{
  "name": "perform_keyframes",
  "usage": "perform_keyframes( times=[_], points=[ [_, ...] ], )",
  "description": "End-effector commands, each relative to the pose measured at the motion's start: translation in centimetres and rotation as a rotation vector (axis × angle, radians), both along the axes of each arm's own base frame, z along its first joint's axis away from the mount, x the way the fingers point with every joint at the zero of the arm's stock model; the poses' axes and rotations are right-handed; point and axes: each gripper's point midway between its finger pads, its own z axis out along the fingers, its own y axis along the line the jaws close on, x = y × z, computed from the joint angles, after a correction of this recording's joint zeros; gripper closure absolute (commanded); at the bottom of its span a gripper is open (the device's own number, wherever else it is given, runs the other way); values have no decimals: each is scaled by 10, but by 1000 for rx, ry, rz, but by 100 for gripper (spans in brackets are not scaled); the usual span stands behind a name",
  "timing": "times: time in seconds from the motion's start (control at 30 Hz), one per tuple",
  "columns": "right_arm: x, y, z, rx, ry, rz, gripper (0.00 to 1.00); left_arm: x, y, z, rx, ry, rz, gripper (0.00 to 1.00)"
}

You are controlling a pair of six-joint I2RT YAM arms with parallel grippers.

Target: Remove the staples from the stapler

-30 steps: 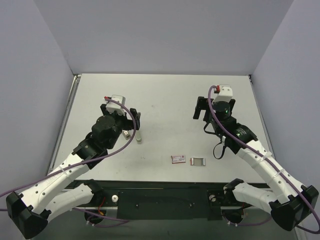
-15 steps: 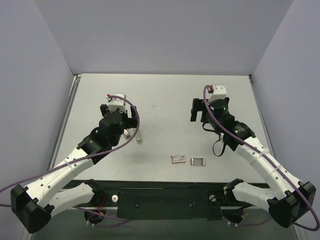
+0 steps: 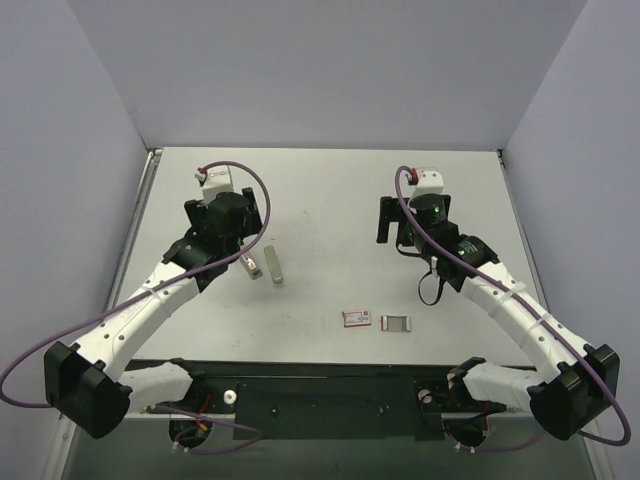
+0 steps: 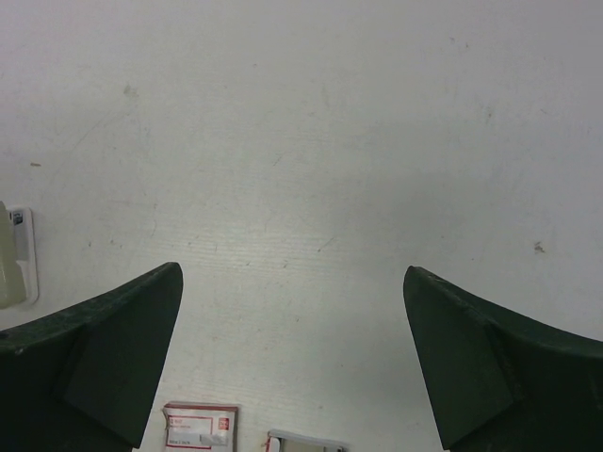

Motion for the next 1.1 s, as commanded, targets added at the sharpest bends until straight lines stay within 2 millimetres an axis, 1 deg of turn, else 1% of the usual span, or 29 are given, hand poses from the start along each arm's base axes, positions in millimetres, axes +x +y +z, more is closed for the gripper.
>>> perform_keyframes(
  times=[0.0,0.03,0.07,0.1,0.17,0.27,0.37,0.57,0.73,0.9,1.07],
  points=[
    [-3,14,1,36,36,48,4,8,21,-3,-14,36,122,3],
    [-6,25,-3,58,58,103,5,10,24,-6,-15,43,137,3],
    [-7,30,-5,67,71,128,6,13,25,-10,-12,52,151,3],
    [-10,40,-8,85,94,172,8,15,26,-13,-12,56,162,3],
    [-12,49,-11,98,112,197,9,20,31,-21,-5,75,201,3],
    [-13,52,-16,97,127,203,9,28,31,-34,-9,111,234,3],
    [-20,63,-22,121,160,258,10,31,36,-43,-10,124,291,3],
    [-32,79,-34,149,212,324,12,41,35,-74,-67,175,340,3],
    [-40,86,-38,146,225,351,13,47,38,-89,-119,185,398,3],
    [-48,94,-40,126,231,394,15,55,39,-102,-135,207,422,3],
    [-52,99,-42,117,241,409,15,61,37,-115,-158,236,431,3]
  ],
)
